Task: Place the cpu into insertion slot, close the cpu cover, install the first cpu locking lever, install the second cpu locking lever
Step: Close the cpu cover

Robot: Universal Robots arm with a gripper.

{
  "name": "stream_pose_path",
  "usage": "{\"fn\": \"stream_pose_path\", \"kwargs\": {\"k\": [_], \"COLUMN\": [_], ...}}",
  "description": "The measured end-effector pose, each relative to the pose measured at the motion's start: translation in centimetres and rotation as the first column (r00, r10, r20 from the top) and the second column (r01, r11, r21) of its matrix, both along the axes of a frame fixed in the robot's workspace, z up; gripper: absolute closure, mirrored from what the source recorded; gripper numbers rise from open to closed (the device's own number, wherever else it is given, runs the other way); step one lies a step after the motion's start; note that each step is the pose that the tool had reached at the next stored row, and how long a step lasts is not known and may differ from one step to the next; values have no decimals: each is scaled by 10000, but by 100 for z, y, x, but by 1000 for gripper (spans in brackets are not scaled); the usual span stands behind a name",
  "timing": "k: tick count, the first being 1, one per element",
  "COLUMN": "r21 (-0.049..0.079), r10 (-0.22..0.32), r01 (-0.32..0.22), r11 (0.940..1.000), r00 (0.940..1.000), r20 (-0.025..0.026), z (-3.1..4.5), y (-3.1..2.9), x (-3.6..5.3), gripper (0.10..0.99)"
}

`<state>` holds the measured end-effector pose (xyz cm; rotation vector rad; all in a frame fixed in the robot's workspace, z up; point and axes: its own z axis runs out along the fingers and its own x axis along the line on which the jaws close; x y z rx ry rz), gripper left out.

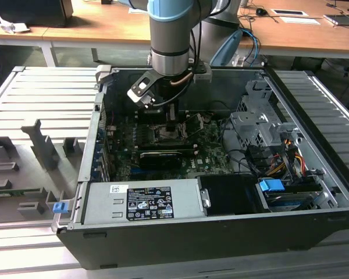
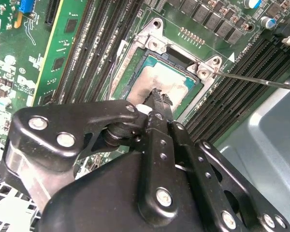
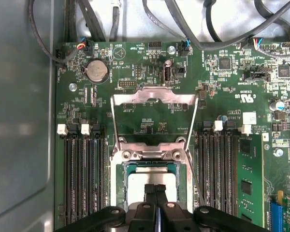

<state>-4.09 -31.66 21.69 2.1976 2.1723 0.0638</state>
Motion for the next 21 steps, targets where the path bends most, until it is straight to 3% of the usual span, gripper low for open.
{"fn": "stream_pose_path", "kwargs": {"k": [7, 11, 21], "r21": [14, 11, 8], "r10": [-3, -3, -2], "r01": [3, 3, 2], "r11": [10000, 10000, 10000], "r00": [10000, 10000, 10000], "r20": [-4, -5, -5], "z": [40, 145, 252], "y": [1, 1, 4], "x": [1, 1, 1], "gripper": [980, 980, 980]}}
